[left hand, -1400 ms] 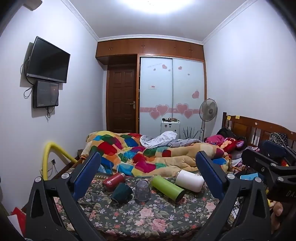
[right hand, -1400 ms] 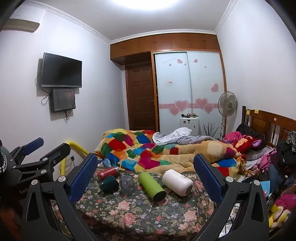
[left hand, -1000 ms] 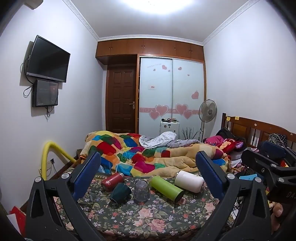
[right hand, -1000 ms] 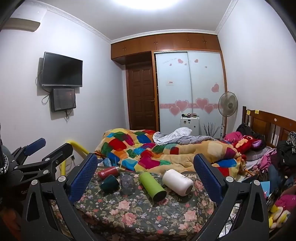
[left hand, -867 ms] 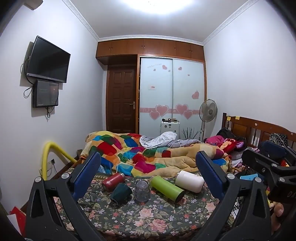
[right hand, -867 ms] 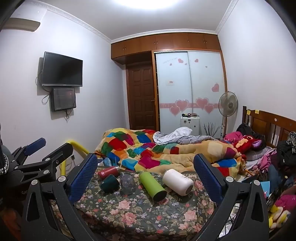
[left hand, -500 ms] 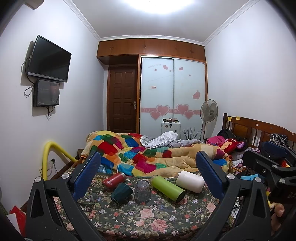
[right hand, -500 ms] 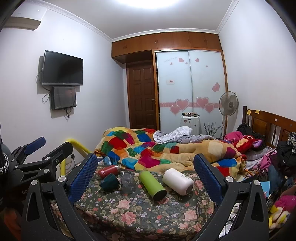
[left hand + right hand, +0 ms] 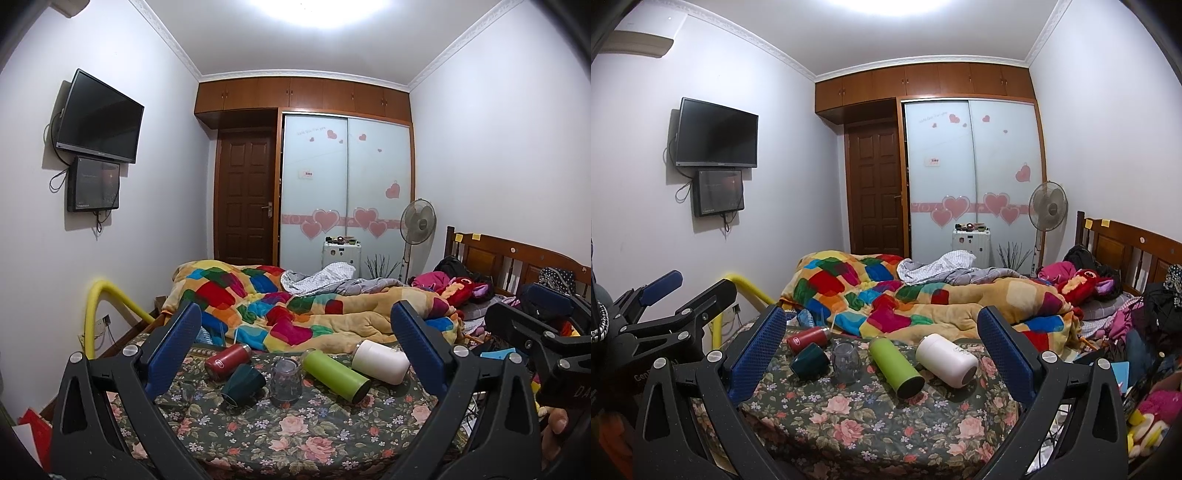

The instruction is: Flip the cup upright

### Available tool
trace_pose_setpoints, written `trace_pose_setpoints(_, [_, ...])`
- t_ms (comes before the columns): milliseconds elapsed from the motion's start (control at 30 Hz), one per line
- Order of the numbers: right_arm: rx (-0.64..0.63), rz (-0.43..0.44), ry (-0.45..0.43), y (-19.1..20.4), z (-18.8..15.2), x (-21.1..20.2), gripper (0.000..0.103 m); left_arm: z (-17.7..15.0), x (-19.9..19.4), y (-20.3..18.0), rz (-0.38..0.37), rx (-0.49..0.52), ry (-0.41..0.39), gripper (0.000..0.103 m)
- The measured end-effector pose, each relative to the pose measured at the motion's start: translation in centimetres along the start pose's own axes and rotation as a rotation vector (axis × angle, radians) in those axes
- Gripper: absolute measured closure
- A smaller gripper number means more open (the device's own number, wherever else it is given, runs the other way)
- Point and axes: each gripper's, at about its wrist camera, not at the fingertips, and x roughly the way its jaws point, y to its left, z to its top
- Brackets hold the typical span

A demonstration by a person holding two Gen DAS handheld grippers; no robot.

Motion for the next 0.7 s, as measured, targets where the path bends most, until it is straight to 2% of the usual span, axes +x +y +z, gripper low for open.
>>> trace_pose_setpoints(700, [-0.003,-0.001,0.003,-0.21,0.06,-0.15,0.000,0.05,-0.05,-0.02,-0.001,-0.003,-0.003,0.000])
